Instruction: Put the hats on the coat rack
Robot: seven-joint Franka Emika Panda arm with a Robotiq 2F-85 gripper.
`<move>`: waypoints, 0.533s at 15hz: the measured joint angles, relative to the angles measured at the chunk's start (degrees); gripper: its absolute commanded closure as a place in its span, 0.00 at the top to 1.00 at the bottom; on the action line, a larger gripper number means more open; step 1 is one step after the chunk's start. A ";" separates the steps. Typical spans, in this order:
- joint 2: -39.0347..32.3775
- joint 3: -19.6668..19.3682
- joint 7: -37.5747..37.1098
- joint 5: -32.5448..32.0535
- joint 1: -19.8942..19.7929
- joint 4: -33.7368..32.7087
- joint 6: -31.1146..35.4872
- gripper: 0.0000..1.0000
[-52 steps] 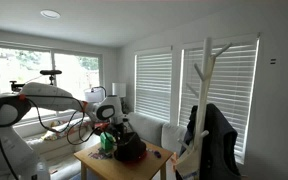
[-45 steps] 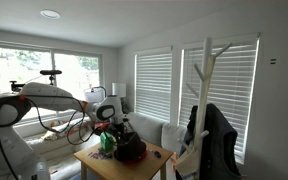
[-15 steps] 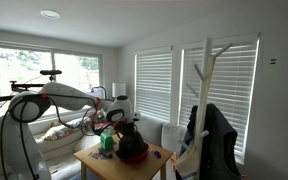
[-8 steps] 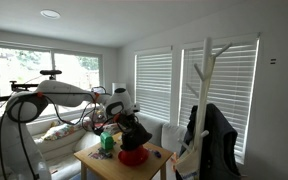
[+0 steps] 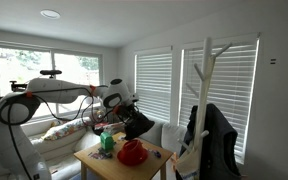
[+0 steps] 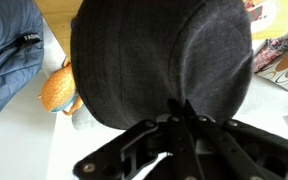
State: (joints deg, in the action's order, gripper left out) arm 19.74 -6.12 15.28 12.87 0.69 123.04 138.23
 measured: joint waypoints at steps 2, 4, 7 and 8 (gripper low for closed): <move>0.33 -1.21 1.67 1.42 0.54 0.01 0.00 0.06; 0.28 -1.59 2.05 1.63 0.70 0.08 0.00 0.06; 0.27 -1.59 2.05 1.67 0.94 0.11 0.00 0.01; 0.22 -1.58 2.05 1.61 0.94 0.10 0.00 0.01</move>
State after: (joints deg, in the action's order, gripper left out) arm 19.96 -7.70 17.34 14.48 1.64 123.15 138.23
